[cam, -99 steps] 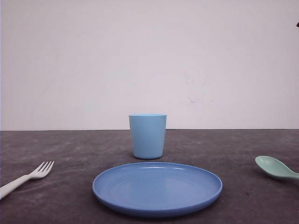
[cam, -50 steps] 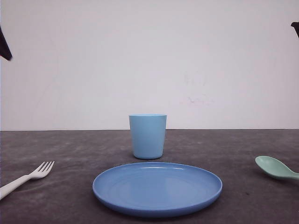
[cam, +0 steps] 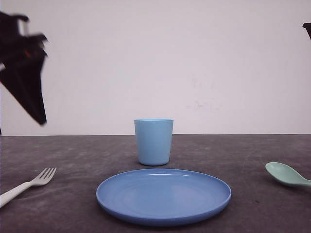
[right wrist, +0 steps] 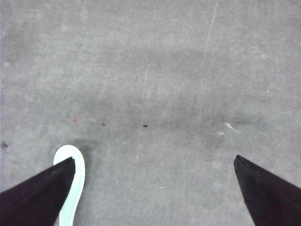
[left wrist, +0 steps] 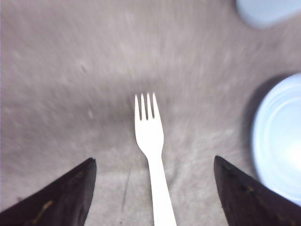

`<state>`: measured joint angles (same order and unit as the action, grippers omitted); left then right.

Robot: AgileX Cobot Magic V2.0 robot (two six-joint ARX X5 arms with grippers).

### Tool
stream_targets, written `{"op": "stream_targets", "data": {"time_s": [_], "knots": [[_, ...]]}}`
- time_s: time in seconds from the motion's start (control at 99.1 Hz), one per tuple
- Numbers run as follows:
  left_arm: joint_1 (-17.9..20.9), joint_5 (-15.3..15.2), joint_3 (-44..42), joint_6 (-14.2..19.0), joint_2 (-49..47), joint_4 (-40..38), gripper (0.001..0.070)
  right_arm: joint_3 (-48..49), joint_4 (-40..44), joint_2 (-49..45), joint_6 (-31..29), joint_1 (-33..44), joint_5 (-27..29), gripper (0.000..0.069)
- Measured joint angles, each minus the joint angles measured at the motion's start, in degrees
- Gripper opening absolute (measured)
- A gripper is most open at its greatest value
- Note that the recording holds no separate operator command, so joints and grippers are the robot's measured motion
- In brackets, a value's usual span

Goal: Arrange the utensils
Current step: 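Lower the left gripper onto the white fork and grasp its handle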

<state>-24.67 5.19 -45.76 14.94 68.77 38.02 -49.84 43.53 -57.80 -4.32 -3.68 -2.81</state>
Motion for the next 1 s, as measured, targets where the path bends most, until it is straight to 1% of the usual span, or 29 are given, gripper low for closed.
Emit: {"op": "stream_targets", "data": {"time_s": [0.071,0.131,0.242,0.343,0.444,0.666,0.727,0.828,0.878,0.999], "knots": [[-2.0,-1.4,0.0,0.5,2.3,-0.1,0.0478,0.0,0.0,0.0,0.0,0.0,0.0,0.0680],[-3.4,-3.2,0.0,1.2,4.3,-0.1,0.0475,0.0,0.0,0.0,0.0,0.0,0.0,0.0680],[-4.6,-5.4,0.0,2.6,7.6,-0.1,0.0473,0.0,0.0,0.0,0.0,0.0,0.0,0.0680],[-5.0,-5.9,0.0,4.3,10.4,-0.8,0.0473,0.0,0.0,0.0,0.0,0.0,0.0,0.0680],[-5.5,-6.0,0.0,5.1,12.7,-1.6,0.0473,0.0,0.0,0.0,0.0,0.0,0.0,0.0680],[-6.6,-6.6,0.0,5.5,14.1,-1.6,0.0466,0.0,0.0,0.0,0.0,0.0,0.0,0.0680],[-6.9,-6.9,0.0,5.5,14.2,-1.6,0.0416,0.0,0.0,0.0,0.0,0.0,0.0,0.0680],[-7.6,-6.9,0.0,5.5,14.2,-1.7,0.0268,0.0,0.0,0.0,0.0,0.0,0.0,0.0680],[-8.1,-6.8,0.0,5.5,14.3,-1.7,0.0207,0.0,0.0,0.0,0.0,0.0,0.0,0.0680],[-8.5,-6.9,0.0,5.6,14.4,-1.7,0.0103,0.0,0.0,0.0,0.0,0.0,0.0,0.0680]]}}
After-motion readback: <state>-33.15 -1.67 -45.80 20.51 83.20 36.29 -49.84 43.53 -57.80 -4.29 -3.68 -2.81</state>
